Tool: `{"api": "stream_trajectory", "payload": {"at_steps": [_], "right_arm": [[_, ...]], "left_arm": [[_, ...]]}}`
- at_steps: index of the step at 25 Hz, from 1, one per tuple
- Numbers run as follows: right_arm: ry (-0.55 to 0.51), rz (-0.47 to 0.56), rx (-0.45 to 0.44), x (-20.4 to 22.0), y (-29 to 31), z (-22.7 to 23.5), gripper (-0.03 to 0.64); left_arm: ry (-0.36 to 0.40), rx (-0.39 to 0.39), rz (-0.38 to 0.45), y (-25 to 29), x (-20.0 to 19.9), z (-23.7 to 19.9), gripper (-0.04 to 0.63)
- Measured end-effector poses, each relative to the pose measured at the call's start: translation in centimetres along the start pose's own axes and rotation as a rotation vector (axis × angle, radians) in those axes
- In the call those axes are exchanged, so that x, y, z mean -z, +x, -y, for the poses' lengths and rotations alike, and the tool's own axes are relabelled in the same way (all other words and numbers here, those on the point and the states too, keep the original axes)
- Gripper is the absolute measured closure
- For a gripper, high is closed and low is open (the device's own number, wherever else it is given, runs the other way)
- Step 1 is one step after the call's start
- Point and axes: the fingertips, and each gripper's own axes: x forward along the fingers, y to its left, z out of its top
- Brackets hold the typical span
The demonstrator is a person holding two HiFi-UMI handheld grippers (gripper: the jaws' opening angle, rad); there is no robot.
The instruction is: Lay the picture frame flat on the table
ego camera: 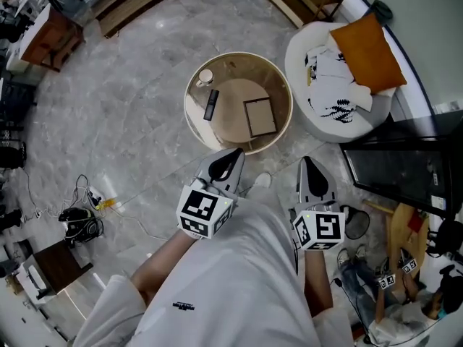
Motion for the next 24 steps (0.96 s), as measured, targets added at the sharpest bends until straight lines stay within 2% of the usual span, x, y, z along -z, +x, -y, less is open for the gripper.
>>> {"api": "stream_trajectory", "payload": {"at_steps": [13,24], "right_arm": [[-0.012,0.027,0.013,-1.3,0.0,-0.6,0.611],[-0.016,-0.005,0.016,-0.8,-0.6,-0.7,0.611]], "left_arm": [[0.014,0.015,0.027,-0.2,-1.2,-0.3,0.604],[0.013,0.039,0.025,-0.3,-1.1,0.7,0.604]]}}
